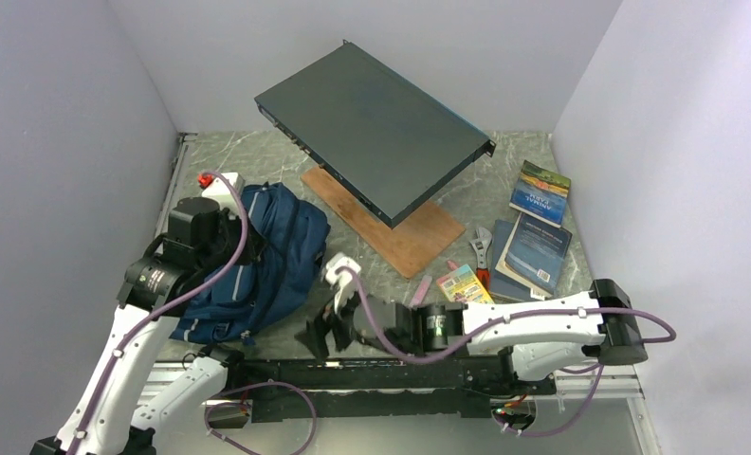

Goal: Pack the student bag
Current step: Unzip the student bag at the center of the board.

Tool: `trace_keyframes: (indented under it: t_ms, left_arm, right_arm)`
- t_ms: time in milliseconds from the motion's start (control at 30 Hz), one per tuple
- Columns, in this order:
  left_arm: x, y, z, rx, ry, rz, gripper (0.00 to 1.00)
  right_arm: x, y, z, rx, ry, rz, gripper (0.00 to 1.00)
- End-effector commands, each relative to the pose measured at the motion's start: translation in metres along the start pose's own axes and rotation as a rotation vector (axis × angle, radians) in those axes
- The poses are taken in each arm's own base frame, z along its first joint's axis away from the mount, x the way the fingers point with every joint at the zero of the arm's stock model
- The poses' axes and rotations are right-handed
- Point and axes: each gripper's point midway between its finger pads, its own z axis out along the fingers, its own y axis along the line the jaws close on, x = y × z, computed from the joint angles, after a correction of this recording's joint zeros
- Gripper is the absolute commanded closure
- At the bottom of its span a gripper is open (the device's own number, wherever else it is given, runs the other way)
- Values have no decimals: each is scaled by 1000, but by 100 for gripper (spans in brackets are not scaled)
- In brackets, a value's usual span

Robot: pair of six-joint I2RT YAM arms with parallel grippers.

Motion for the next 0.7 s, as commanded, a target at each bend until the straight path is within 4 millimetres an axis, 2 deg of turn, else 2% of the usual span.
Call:
trace_keyframes:
  t_ms: [0, 100, 200, 300, 400, 467, 567, 667]
  left_arm:
    - [-52, -3, -17, -40, -173, -109, 100]
    - [-51, -8, -17, -17, -168, -139, 100]
    - [-51, -10, -22, -9, -173, -166, 100]
    - [-53, -14, -29, 13, -183, -180, 100]
    - [-53, -13, -39, 12, -197, -195, 100]
    - [-54, -14, -43, 18, -208, -203, 100]
    - [-53, -17, -42, 42, -218, -192, 100]
    - [-50, -16, -41, 38, -204, -178, 100]
  right_arm:
    - [21, 51, -14, -186, -4, -33, 20]
    - [25, 79, -3, -289, -23, 17, 23]
    - [28, 99, 12, -351, -46, 39, 33]
    - [28, 98, 25, -336, -94, 54, 40]
    - [25, 90, 35, -290, -130, 100, 56]
    - [26, 90, 40, -294, -148, 104, 57]
    - [33, 90, 51, -292, -151, 110, 52]
    - [37, 92, 61, -289, -143, 106, 53]
